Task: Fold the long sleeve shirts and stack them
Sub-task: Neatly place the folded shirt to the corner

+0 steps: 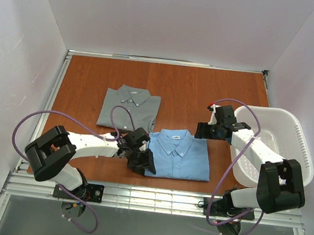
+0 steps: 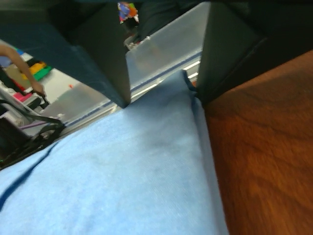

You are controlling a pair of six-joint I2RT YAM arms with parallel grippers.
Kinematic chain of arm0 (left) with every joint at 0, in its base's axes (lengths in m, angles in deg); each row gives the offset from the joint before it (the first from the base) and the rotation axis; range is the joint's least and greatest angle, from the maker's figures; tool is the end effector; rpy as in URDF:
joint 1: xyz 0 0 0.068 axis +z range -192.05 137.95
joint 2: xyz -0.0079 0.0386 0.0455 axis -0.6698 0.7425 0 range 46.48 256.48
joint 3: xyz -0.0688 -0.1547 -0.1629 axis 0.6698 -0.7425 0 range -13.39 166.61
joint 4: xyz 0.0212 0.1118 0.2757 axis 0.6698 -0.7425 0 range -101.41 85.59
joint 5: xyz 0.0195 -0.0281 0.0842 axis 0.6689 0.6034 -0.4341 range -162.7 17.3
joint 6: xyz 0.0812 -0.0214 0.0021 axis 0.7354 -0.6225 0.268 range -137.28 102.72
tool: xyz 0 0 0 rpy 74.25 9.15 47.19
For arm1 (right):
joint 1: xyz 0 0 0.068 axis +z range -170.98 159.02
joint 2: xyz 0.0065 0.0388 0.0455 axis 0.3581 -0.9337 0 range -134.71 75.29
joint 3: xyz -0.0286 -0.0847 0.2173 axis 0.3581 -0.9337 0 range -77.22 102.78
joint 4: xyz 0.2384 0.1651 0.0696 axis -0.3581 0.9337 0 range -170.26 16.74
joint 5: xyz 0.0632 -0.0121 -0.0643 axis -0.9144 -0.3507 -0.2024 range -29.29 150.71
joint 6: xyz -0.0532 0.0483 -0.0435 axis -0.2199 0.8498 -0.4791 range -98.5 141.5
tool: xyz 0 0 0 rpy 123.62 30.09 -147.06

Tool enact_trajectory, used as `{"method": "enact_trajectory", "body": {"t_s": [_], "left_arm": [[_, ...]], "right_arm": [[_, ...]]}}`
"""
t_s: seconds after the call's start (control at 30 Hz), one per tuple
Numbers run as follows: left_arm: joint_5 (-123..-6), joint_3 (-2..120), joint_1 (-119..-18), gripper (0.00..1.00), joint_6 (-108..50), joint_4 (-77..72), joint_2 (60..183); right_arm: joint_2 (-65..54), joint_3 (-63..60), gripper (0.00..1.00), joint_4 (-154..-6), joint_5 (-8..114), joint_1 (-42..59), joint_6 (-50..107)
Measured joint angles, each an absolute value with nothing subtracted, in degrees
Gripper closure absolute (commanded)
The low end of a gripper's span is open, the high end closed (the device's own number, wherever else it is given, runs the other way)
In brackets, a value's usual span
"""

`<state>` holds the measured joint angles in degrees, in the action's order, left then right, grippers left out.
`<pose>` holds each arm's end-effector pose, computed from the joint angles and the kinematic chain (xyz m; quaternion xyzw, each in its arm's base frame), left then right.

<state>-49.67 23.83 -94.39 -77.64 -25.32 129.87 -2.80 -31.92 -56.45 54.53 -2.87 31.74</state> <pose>0.1539 -0.2465 0.0429 0.0276 -0.9608 0.2704 0.0550 0.3073 0.1087 0.1072 -0.0811 0.9531 0.1204 0.2656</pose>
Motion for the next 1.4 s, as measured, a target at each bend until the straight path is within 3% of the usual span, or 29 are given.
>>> {"method": "enact_trajectory", "body": {"t_s": [0.13, 0.43, 0.7, 0.93, 1.2, 1.4], "left_arm": [[-50.3, 23.8, -94.4, 0.7, -78.2, -25.6, 130.5], [-51.7, 23.7, -94.5, 0.83, -78.2, -26.8, 130.5], [-52.8, 23.9, -94.6, 0.85, -77.9, -27.5, 130.5], [-53.3, 24.4, -94.7, 0.86, -77.3, -28.5, 130.5], [-53.9, 25.1, -94.7, 0.87, -76.7, -29.8, 130.5], [-54.3, 25.4, -94.7, 0.93, -76.5, -30.5, 130.5]], "right_arm": [[-2.8, -32.1, 0.23, -57.1, 54.6, -3.0, 31.8], [-7.6, -32.1, 0.23, -59.2, 54.5, -3.7, 31.5], [-10.8, -32.5, 0.26, -60.1, 54.4, -3.7, 31.1], [-11.0, -33.1, 0.41, -61.4, 53.7, -3.9, 30.0], [-11.1, -33.5, 0.42, -62.3, 51.3, -4.2, 28.8], [-11.4, -33.5, 0.64, -62.0, 49.9, -4.1, 28.1]]}}
